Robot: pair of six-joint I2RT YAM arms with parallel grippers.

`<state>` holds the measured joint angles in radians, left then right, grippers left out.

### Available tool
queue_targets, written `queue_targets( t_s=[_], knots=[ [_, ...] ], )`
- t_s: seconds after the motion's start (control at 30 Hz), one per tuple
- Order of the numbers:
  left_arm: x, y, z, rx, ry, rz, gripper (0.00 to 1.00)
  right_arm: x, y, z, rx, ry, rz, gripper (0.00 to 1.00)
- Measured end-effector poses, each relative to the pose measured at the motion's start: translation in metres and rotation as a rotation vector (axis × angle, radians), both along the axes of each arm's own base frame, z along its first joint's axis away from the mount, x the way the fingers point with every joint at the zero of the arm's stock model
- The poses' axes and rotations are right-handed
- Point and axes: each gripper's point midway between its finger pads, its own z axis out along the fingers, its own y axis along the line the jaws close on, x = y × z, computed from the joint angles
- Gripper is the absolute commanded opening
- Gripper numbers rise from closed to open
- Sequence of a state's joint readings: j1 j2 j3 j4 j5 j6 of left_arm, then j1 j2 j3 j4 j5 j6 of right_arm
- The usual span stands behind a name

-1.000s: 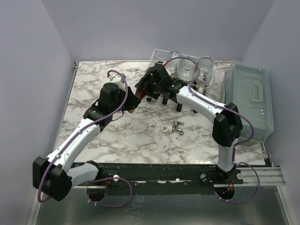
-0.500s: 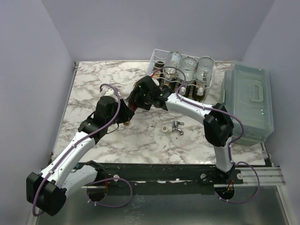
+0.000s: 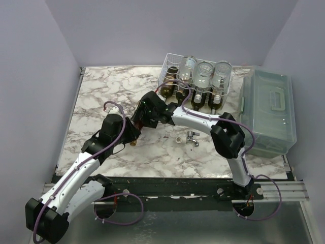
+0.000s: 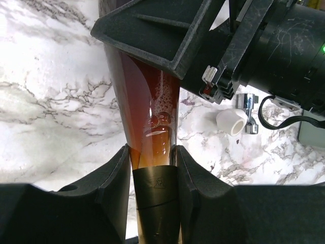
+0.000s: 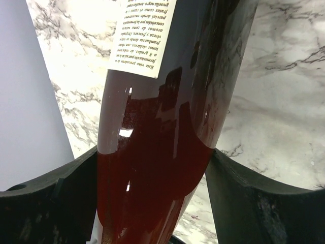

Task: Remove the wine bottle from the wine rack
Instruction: Pick up the wine bottle from the wine rack.

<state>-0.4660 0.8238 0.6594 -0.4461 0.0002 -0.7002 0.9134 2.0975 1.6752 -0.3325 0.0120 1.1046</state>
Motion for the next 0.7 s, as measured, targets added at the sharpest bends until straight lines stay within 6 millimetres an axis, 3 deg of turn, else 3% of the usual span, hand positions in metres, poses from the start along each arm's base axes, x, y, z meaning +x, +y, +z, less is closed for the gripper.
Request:
queue_targets(
  t_s=[0.13,0.27,0.4,0.57,0.7],
  knots=[
    [-0.006,0.004,-0.005,0.001,0.021,0.014,0.30,-0.007,0.005,-0.007,0.006,0.029,0.015,0.26],
    [-0.010,0.007,-0.004,0.003,0.018,0.021,0.55,-0.011,0.008,-0.007,0.019,0.047,0.023,0.26],
    [-0.011,0.003,0.012,-0.029,-0.043,-0.006,0.75,-0.013,0.011,-0.008,0.031,0.033,0.052,0.26],
    [-0.005,-0.003,0.055,-0.096,-0.186,-0.029,0.84,-0.020,0.009,-0.021,0.015,0.042,0.078,0.26],
    [-0.006,-0.003,0.064,-0.101,-0.221,-0.039,0.86,-0.026,0.005,-0.032,-0.005,0.064,0.086,0.25]
  ],
)
